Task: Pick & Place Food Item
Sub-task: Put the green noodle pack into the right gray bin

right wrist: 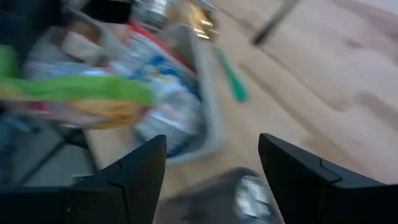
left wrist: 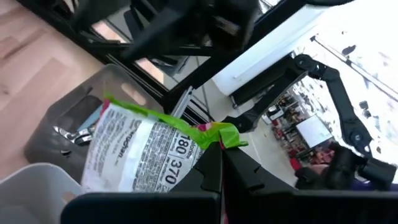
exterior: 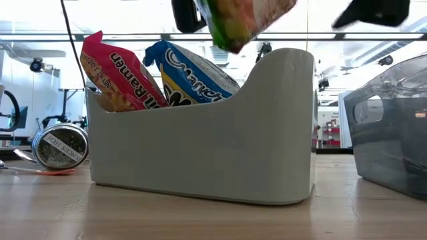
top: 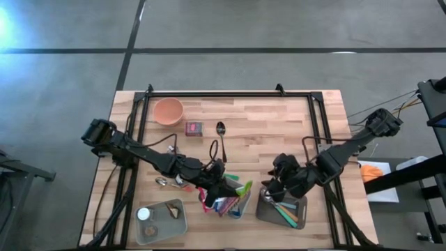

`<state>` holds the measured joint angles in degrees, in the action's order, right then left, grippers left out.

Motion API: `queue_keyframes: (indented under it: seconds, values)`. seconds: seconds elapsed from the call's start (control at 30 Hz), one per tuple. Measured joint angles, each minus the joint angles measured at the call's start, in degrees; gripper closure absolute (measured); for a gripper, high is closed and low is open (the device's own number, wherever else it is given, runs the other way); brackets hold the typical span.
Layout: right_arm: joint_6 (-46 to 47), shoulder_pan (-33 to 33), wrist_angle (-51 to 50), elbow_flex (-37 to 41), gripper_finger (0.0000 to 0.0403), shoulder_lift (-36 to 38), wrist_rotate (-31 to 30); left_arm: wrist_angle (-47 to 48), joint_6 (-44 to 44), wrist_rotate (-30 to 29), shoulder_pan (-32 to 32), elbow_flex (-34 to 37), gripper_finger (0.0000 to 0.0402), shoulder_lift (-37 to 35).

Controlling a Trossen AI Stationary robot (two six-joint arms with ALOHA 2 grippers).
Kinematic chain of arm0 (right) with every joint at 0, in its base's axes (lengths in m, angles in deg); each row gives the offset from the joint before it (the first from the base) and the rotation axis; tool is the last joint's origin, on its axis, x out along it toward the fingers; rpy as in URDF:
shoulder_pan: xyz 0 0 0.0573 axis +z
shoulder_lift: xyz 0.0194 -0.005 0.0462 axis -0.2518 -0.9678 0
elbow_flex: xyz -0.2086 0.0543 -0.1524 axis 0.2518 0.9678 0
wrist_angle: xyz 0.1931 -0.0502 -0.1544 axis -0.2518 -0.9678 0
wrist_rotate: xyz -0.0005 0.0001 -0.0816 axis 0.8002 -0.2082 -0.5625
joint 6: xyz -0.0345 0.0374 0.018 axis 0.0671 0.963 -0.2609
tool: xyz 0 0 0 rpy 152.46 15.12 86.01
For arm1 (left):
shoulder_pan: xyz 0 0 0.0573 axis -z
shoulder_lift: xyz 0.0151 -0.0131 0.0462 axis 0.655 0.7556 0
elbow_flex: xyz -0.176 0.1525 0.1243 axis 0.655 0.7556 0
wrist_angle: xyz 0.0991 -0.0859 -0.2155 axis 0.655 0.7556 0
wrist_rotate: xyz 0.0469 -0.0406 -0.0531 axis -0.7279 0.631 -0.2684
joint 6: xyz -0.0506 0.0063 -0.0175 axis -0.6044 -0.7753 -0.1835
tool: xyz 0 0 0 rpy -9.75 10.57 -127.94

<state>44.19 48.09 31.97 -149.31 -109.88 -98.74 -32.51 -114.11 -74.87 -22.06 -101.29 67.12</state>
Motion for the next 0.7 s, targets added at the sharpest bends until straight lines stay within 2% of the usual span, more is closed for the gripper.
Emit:
queue_keyframes:
  seconds: [0.1, 0.17, 0.27, 0.37, 0.63, 0.7]
  values:
    - [0.02, 0.03, 7.54, 0.00, 0.0149, 0.00, -0.01, -0.05, 2.32, 0.18, 0.09, 0.07, 0.0401, -0.11]
    - [3.71, -0.14, 11.67, 0.00, 0.0149, 0.02, -0.62, -0.26, 4.77, 0.46, 0.19, 0.06, 0.0401, -0.50]
    - [8.52, -0.12, 15.24, 0.02, 0.0149, 0.02, -3.96, -0.69, 8.01, 0.81, 0.23, 0.02, 0.0401, -1.79]
    - [8.68, -0.14, 16.78, 0.02, 0.0149, -0.02, -4.53, -0.56, 10.97, 1.00, 0.23, 0.00, 0.0401, -3.08]
    - [-5.02, -0.14, 27.02, 0.11, 0.0149, -1.75, -4.11, 0.07, 14.66, 1.70, 0.12, -0.13, 0.0401, -5.65]
    - [-5.94, -0.14, 27.67, 0.11, 0.0149, -1.99, -4.13, 0.24, 14.86, 1.89, 0.12, -0.11, 0.0401, -5.87]
